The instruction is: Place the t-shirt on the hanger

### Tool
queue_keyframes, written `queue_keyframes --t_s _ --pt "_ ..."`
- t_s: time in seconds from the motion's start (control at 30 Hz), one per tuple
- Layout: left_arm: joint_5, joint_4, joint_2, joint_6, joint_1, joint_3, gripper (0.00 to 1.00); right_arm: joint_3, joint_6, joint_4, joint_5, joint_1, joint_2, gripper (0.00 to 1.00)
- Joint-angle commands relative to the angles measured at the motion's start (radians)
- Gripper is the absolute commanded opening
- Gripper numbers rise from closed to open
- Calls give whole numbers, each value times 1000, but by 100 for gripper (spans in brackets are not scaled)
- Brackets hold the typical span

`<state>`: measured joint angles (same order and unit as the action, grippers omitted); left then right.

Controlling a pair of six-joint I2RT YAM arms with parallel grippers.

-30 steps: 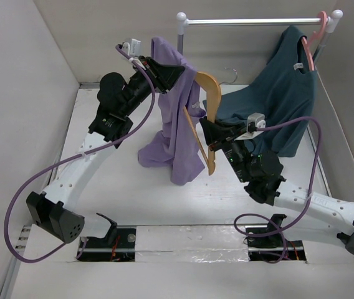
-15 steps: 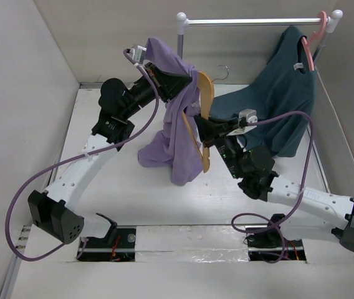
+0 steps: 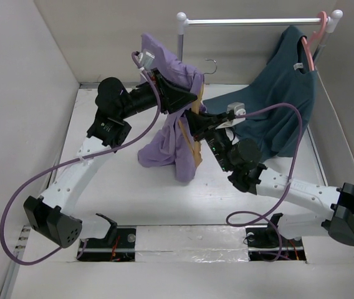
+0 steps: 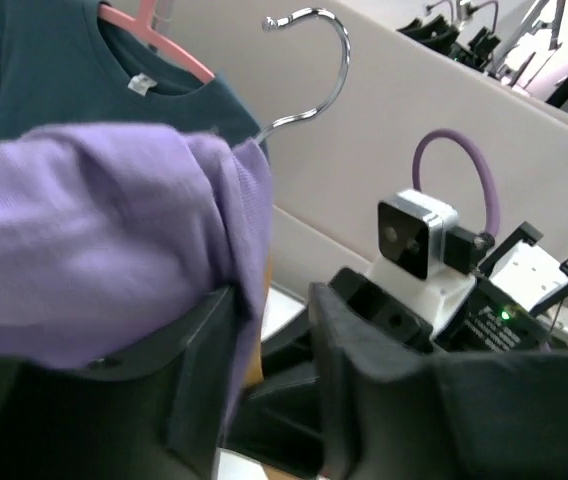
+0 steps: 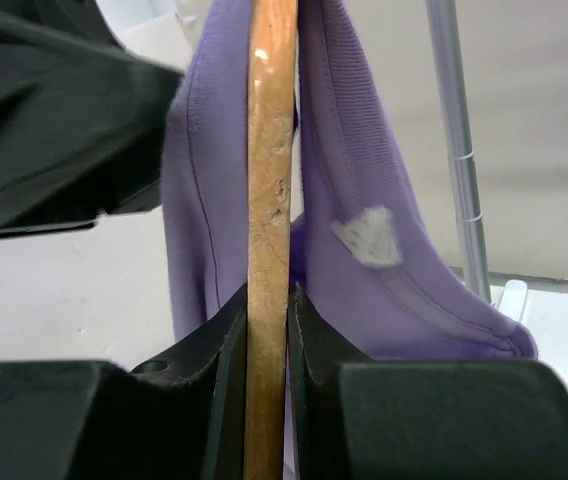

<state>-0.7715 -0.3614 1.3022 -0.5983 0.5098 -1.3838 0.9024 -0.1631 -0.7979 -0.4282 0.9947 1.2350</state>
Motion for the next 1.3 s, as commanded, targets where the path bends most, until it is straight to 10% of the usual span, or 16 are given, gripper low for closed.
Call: queue_keyframes --t_s 0.0,0.3,0.4,0.43,0.6,0.83,1.27 --pt "11 21 -90 52 9 -37 39 23 -10 -204 6 -7 -66 0" --pt "171 39 -147 23 9 -72 56 -49 -16 -179 0 -7 -138 0" --pt "369 7 -187 -14 9 -15 44 -62 -16 -150 16 -7 -163 0" --pt "458 33 -187 -15 9 -27 5 -65 -21 -138 25 -7 -176 0" --pt "509 127 -87 -82 -13 -125 0 -77 -18 -97 36 -7 -195 0" --pt "506 162 -17 -167 -25 -176 64 -83 -7 -47 36 -7 -212 0" --pt "448 230 120 -219 -25 -258 79 -25 56 -37 55 12 -146 0"
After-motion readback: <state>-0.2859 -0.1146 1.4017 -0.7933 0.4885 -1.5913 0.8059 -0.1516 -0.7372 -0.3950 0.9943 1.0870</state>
